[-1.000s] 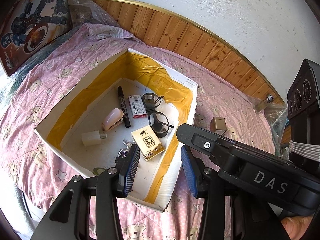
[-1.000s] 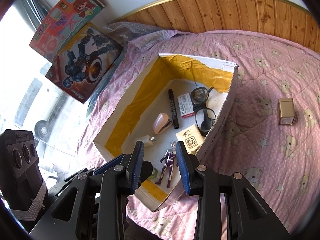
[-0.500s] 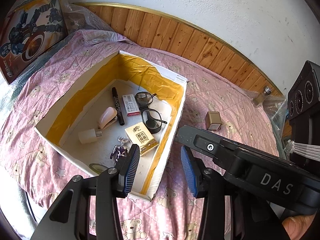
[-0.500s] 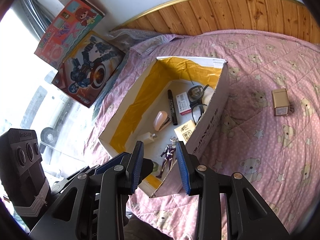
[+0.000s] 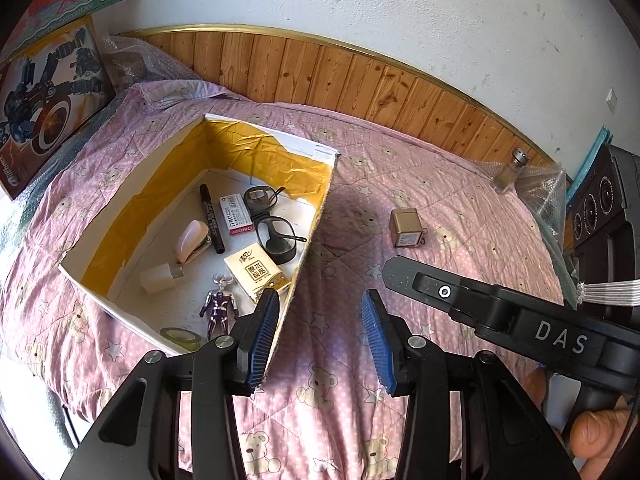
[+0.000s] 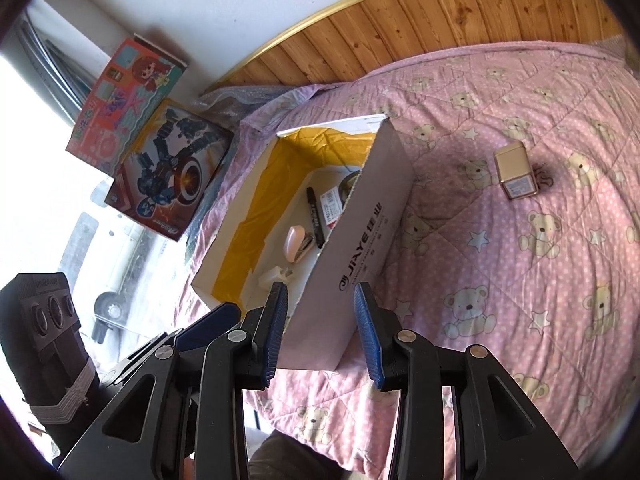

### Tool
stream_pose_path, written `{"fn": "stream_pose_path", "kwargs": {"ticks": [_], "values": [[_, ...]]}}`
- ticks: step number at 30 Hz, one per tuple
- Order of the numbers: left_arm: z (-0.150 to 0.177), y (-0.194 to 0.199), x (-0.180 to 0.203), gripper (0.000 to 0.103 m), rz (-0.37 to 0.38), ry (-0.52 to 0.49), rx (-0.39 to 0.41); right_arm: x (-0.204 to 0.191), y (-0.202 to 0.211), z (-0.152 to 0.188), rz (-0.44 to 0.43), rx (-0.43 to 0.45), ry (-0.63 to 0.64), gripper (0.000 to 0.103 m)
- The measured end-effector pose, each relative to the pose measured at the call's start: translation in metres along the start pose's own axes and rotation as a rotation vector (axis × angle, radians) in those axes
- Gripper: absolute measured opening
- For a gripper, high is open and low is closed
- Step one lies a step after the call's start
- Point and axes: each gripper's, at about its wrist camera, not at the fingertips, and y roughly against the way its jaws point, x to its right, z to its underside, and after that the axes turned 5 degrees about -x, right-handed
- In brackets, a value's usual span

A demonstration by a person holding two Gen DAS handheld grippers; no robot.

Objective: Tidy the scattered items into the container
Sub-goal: 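Raise both tools out of the box and move toward the gold tin, then close the left gripper on the gold tin while the right approaches the pink binder clip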

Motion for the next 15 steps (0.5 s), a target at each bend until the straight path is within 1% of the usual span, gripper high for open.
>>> {"fn": "stream_pose_path", "kwargs": {"ticks": [9, 10, 12, 15], "values": [[0.006, -0.015, 0.034, 0.048, 0.012, -0.073, -0.039, 0.044, 0.013, 0.012, 0.001, 0.017, -0.092, 0.039], [0.006, -0.017, 0.038, 0.049, 0.015, -0.078, -0.042, 0.048, 0.015, 0.012, 0.001, 0.02, -0.099, 0.039], [0.005, -0.02, 0.045, 0.054, 0.023, -0.088, -0.048, 0.057, 0.018, 0.012, 0.002, 0.026, -0.116, 0.039], [0.002, -0.027, 0.055, 0.054, 0.031, -0.099, -0.058, 0.07, 0.023, 0.011, 0.003, 0.039, -0.142, 0.039]]}}
